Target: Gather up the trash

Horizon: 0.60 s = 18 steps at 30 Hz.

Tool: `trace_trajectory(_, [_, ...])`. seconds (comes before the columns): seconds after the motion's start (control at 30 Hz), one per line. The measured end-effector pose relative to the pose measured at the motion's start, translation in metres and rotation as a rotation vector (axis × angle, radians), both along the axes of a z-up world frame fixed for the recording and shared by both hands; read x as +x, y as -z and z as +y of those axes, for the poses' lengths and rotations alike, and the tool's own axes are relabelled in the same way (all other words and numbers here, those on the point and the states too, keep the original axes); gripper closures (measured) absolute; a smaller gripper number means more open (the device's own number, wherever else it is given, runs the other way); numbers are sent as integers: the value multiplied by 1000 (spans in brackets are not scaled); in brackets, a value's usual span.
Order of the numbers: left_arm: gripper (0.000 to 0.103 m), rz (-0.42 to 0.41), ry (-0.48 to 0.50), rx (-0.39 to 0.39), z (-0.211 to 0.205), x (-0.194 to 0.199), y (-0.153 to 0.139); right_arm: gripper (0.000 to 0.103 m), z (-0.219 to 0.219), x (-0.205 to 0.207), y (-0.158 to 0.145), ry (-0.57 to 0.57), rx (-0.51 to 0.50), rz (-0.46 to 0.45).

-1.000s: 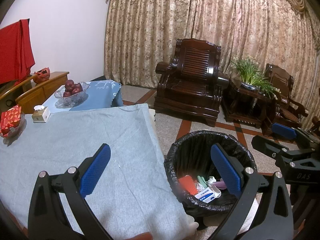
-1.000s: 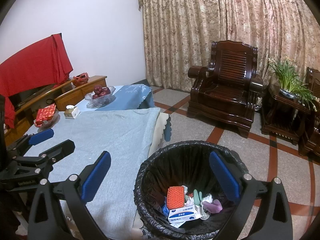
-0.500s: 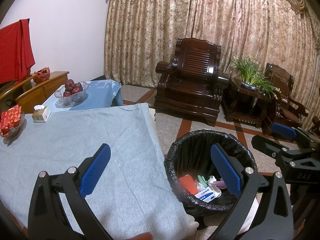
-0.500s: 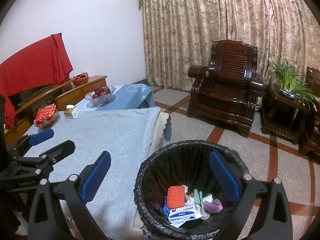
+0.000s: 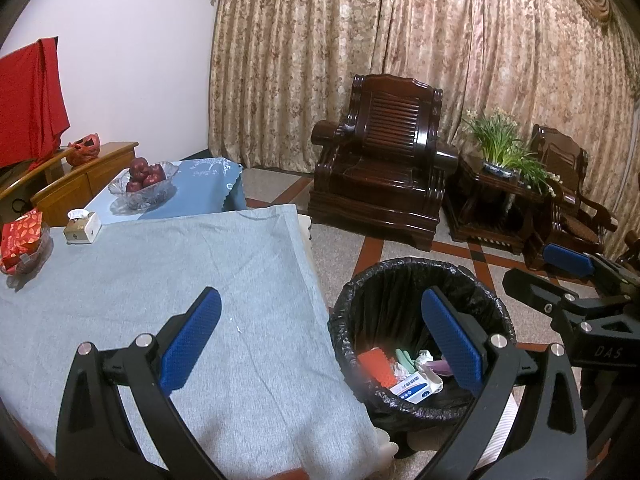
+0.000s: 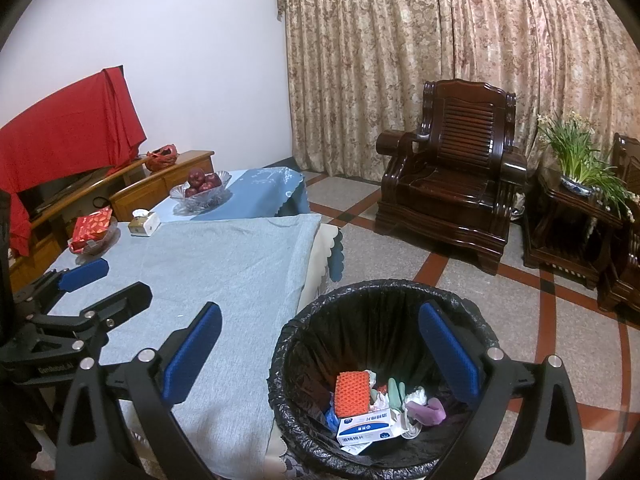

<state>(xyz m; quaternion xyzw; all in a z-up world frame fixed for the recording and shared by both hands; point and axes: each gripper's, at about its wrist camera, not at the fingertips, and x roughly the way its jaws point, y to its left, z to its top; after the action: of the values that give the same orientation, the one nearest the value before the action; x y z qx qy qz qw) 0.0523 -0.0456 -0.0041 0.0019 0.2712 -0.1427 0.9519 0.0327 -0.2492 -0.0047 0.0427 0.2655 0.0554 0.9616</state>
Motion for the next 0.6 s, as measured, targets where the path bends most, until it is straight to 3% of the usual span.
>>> trace_trajectory(0.6, [5, 1, 1, -1, -1, -1, -2, 6, 1, -1, 2, 1, 0, 4])
